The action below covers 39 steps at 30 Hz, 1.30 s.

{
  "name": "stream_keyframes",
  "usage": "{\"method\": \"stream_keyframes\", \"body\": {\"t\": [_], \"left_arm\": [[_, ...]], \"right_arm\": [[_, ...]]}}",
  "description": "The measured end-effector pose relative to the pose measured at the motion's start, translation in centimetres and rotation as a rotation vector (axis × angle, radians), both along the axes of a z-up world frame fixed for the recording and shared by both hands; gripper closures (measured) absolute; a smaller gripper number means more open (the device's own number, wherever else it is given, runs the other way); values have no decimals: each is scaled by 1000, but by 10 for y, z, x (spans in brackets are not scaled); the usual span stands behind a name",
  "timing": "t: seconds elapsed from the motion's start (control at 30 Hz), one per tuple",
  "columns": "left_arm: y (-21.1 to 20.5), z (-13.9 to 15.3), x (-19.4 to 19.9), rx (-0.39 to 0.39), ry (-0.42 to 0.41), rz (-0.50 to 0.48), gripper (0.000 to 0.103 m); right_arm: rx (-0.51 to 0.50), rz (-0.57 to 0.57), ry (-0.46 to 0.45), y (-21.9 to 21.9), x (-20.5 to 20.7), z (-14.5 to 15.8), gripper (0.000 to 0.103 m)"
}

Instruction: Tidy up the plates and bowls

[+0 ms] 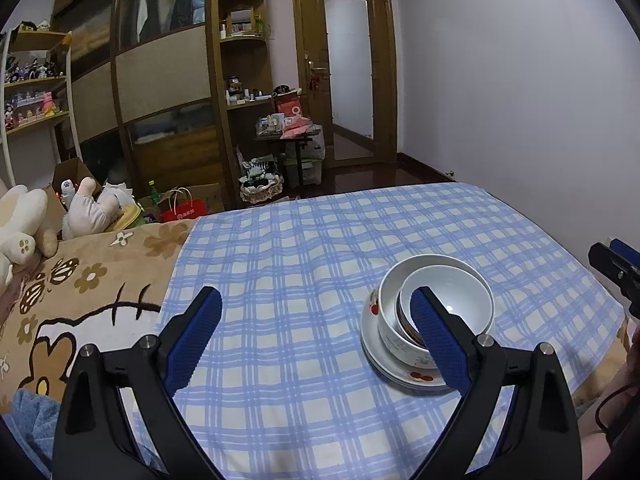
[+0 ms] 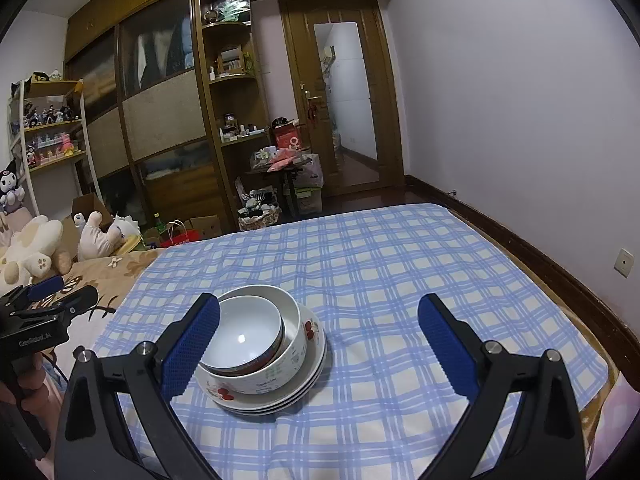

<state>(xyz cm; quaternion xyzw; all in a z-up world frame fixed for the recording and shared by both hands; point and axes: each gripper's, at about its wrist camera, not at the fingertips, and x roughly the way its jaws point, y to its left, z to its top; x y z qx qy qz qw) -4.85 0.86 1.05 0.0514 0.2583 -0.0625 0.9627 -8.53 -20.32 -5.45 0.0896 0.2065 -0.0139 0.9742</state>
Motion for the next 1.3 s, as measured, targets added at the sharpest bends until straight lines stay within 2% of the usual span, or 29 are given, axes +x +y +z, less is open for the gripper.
{"method": "stream_keyframes", "body": {"t": [0.5, 1.3], "left_arm": [[-8, -1, -5, 21, 5, -48, 9], [-4, -2, -3, 19, 12, -50, 8]], "right_arm": [[-4, -4, 0, 0, 0, 0, 0], [-8, -6, -1, 0, 0, 0, 0]]}}
